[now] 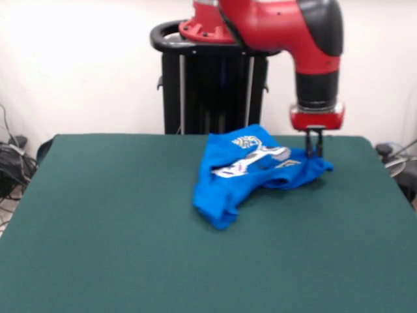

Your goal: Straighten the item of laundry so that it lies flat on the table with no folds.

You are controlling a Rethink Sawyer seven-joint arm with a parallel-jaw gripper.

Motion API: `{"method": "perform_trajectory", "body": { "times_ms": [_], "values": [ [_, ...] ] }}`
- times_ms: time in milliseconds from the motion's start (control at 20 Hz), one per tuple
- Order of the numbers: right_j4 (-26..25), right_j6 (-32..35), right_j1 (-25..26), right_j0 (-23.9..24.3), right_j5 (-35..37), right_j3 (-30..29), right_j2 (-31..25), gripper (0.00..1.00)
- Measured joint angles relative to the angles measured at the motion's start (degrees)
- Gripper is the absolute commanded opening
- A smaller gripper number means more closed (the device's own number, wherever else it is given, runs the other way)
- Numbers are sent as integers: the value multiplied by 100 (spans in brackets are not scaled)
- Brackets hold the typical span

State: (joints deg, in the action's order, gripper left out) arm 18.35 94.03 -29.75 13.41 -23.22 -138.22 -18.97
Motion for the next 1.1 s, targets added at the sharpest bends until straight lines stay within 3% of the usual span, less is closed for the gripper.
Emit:
{"method": "perform_trajectory", "body": {
  "times_ms": [400,600,650,850,1100],
  "values": [
    [-322,1501,984,-407,-754,310,-195,0],
    [-467,1747,1051,-439,-1033,292,-171,0],
    [-435,1757,1009,-560,-1048,310,-154,100],
    [-285,1757,818,-737,-1022,308,-165,100],
    [374,1757,225,-1041,-577,189,-130,100]
  ]
}}
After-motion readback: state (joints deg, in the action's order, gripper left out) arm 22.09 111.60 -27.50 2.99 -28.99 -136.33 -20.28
